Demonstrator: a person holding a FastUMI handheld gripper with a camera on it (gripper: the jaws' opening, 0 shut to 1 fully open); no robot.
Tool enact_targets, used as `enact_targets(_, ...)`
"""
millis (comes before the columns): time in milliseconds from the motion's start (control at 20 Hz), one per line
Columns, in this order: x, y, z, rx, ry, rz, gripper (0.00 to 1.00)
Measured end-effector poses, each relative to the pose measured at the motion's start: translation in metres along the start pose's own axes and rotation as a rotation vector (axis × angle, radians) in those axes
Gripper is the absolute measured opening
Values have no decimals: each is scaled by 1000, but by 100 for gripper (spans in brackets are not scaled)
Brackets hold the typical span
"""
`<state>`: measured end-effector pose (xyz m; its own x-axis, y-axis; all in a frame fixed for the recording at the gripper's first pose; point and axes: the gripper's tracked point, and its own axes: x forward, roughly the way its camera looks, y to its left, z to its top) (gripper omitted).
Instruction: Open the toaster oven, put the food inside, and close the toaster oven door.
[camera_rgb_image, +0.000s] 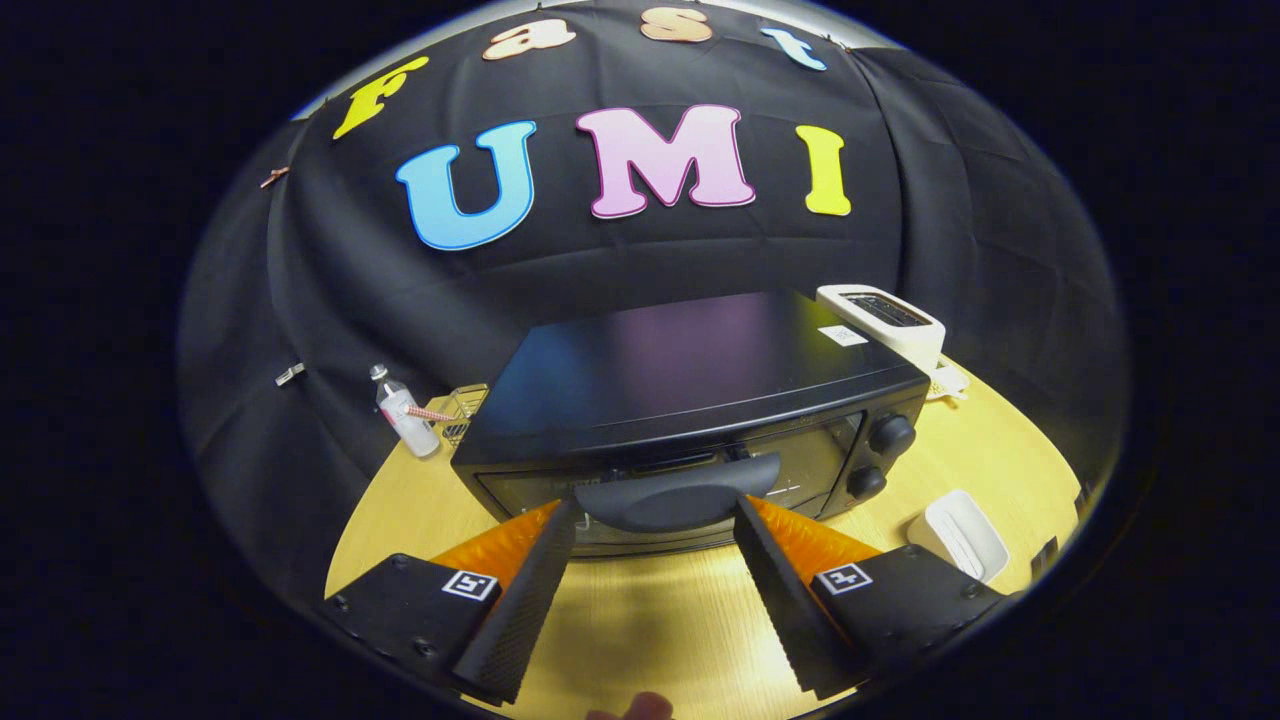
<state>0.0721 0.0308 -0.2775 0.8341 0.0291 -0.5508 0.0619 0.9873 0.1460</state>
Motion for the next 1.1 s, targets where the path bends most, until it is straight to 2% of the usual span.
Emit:
enact_targets(250,-29,7,28,-36,-68,-9,99)
enact_targets(750,-106,46,146,-223,-314,39,99)
enact_targets(1100,-160,49,206,-243,-455,73,97)
